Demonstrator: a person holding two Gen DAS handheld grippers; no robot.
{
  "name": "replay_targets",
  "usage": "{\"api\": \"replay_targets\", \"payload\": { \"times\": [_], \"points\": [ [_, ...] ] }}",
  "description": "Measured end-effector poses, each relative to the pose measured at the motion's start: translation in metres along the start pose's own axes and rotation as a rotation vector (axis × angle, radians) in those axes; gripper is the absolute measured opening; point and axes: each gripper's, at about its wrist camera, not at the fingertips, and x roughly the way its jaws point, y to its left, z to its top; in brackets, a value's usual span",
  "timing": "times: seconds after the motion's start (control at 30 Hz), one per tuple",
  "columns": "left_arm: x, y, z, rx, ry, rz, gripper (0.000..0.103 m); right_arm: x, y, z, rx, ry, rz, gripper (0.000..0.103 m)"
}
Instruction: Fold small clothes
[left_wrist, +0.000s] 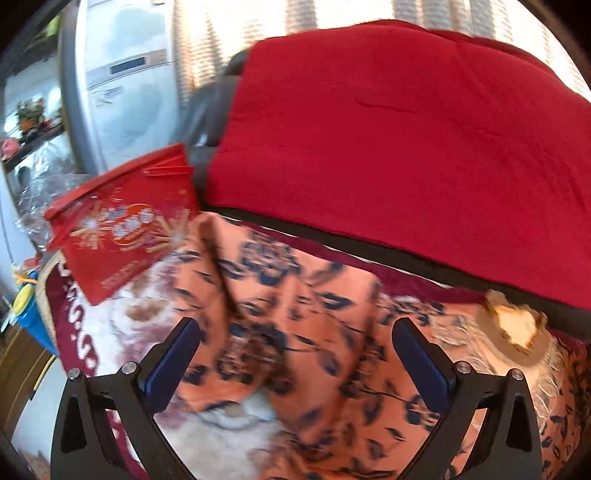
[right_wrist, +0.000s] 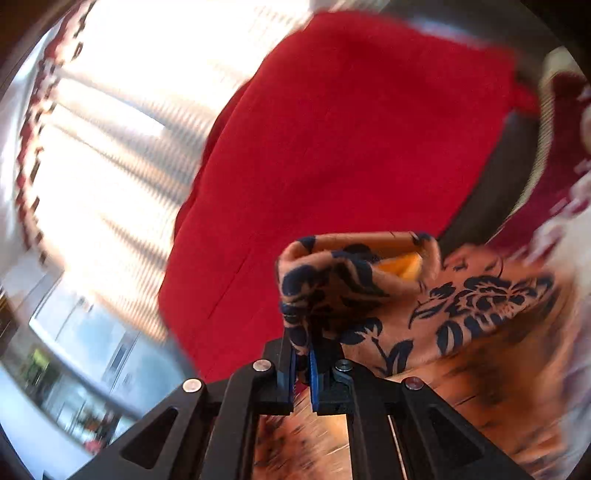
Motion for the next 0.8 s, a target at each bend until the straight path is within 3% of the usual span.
{"api": "replay_targets", "payload": {
  "times": [0.13, 0.23, 0.27, 0.3, 0.37, 0.47, 0.57, 0.67, 0.73, 0.8],
  "points": [
    [0.005, 0.030, 0.006, -0.064, -0.001, 0.013, 0.103, 0.066, 0.023, -0.054, 0.065, 0.126, 0.114, 0.009],
    [0.006, 0.039, 0.006, -0.083, -0.002, 0.015, 0.103, 0.121, 0.023, -0.102, 0.163, 0.285, 0.188, 0.011],
    [0.008, 0.038, 0.006, -0.079, -0.003, 0.012, 0.103, 0.131, 0.025, -0.114, 0.176, 0.337, 0.198, 0.022],
    [0.009, 0.038, 0.006, -0.073, -0.001, 0.008, 0.103, 0.139, 0.025, -0.123, 0.184, 0.393, 0.207, 0.050],
    [0.007, 0.031, 0.004, -0.053, 0.008, -0.010, 0.103, 0.143, 0.021, -0.136, 0.181, 0.478, 0.234, 0.093],
    [0.010, 0.017, 0.001, -0.012, 0.035, -0.067, 0.103, 0.122, 0.010, -0.129, 0.123, 0.438, 0.251, 0.093],
    [0.012, -0.001, -0.007, 0.040, 0.083, -0.142, 0.103, 0.092, 0.000, -0.104, 0.082, 0.367, 0.205, 0.093],
    [0.021, -0.021, -0.018, 0.075, 0.159, -0.210, 0.103, 0.054, -0.026, -0.072, 0.003, 0.263, 0.039, 0.091],
    [0.029, -0.040, -0.028, 0.140, 0.188, -0.201, 0.103, 0.029, -0.058, -0.054, -0.012, 0.205, -0.062, 0.090],
    [0.043, -0.061, -0.042, 0.224, 0.252, -0.165, 0.103, 0.017, -0.092, -0.045, 0.037, 0.150, -0.146, 0.077]
  ]
}}
